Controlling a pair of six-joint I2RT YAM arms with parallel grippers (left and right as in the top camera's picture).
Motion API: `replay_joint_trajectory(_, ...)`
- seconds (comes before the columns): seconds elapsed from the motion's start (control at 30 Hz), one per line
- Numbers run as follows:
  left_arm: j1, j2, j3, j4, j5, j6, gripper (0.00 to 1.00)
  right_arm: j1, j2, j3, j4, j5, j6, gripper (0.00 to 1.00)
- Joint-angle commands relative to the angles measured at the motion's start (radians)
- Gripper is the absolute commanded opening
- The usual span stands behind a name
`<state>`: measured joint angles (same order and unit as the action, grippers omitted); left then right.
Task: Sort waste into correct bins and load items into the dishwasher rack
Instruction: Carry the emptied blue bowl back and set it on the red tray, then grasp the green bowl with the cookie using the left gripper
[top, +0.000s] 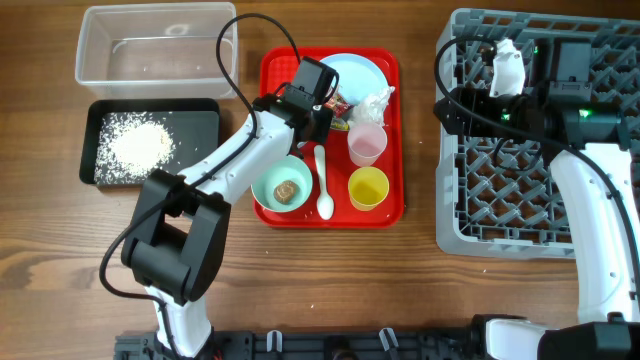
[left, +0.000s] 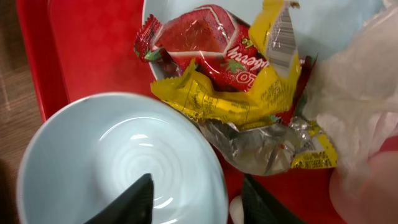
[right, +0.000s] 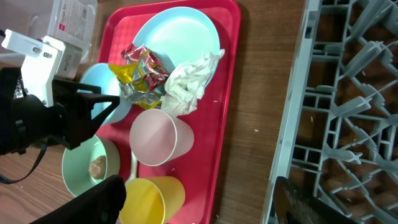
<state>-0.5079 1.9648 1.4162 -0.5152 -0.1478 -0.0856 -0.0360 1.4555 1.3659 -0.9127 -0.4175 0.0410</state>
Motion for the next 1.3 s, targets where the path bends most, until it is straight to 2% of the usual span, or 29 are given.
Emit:
replay_joint_trajectory(0.0,-0.003,0.012,0.001,0.009,0.008,-0.001,0.5,0.004,0.011,0.016,-0.004,0.003,-0.012,0.79)
replay_joint_trajectory(0.1,-0.002,-0.064,0.023,-0.053,-0.003,-0.001,0.56,0.004,0.011,0.016,-0.008,0.003,-0.014,0.79)
replay_joint_trajectory(0.2,-0.012,-0.22,0.068,-0.208,0.005,-0.002,0.7,0.004,0.011,0.016,-0.008,0.003,-0.014,0.79)
replay_joint_trajectory(0.23,-0.018,-0.254,0.068,-0.237,0.013,-0.002,0.72,0.004,0.011,0.016,-0.007,0.003,-0.014,0.79)
replay_joint_trajectory(0.33,-0.051,-0.341,0.068,-0.393,0.025,-0.037,0.72,0.004,0.011,0.016,-0.006,0.003,-0.014,0.79)
replay_joint_trajectory(0.43,-0.08,-0.34,0.039,-0.528,0.034,-0.08,0.69,0.004,0.011,0.016,-0.008,0.003,-0.012,0.79)
replay_joint_trajectory(0.57,-0.193,-0.325,-0.134,-0.426,0.069,-0.079,0.68,0.004,0.011,0.016,-0.016,0.003,-0.012,0.79)
replay_joint_trajectory(0.67,-0.217,-0.305,-0.172,-0.386,0.068,-0.079,0.65,0.004,0.011,0.016,-0.021,0.003,-0.012,0.79)
replay_joint_trajectory(0.8,-0.22,-0.261,-0.217,-0.36,0.064,-0.08,0.54,0.004,0.011,0.016,-0.026,0.003,-0.011,0.79)
replay_joint_trajectory(0.9,-0.22,-0.23,-0.249,-0.296,0.057,-0.081,0.5,0.004,0.011,0.016,-0.023,0.003,-0.012,0.79)
replay_joint_trajectory(0.93,-0.22,-0.216,-0.257,-0.274,0.057,-0.081,0.43,0.004,0.011,0.016,-0.024,0.003,-0.012,0.79)
replay_joint_trajectory(1.03,-0.22,-0.168,-0.275,-0.232,0.053,-0.081,0.35,0.004,0.011,0.016,-0.025,0.003,-0.012,0.79)
replay_joint_trajectory(1.2,-0.219,-0.145,-0.275,-0.217,-0.029,-0.136,0.27,0.004,0.011,0.016,-0.025,0.003,-0.013,0.79)
replay_joint_trajectory(1.27,-0.219,-0.145,-0.275,-0.206,-0.029,-0.136,0.18,0.004,0.011,0.016,-0.026,0.003,-0.012,0.79)
